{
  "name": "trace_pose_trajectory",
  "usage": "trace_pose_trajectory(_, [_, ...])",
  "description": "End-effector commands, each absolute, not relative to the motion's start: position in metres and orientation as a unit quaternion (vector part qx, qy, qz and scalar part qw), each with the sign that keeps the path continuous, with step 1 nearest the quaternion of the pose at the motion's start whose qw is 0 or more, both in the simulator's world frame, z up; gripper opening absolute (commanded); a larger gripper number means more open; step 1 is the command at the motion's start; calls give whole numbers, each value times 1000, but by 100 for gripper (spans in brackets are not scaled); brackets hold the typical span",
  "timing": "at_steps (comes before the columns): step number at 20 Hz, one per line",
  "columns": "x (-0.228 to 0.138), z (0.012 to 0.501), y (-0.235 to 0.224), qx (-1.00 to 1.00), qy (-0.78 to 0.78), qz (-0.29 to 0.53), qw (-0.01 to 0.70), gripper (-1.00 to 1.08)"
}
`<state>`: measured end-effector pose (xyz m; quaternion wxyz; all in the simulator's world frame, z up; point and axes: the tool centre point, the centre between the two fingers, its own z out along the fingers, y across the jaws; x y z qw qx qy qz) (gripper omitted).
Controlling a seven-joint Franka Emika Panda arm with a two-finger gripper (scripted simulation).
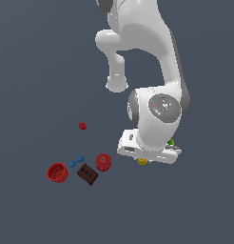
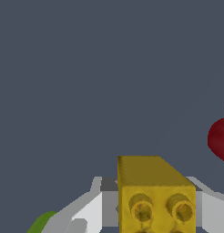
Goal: Pick up a designated object from a clutter of objects.
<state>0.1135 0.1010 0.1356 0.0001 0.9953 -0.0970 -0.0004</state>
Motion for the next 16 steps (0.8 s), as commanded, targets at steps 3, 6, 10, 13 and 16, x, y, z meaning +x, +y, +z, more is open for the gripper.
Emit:
trace_pose_trajectory(3, [108,176,61,995,-97,0,0,-100])
trace_pose_trajectory(6, [104,203,34,995,-97,0,0,-100])
trace_pose_trajectory(10, [100,238,-1,995,-97,0,-1,-100])
trace_pose_trajectory(13, [97,265,-27,995,-97,0,-1,-100])
trace_pose_trajectory(16, [95,291,-53,995,-97,0,-1,-100])
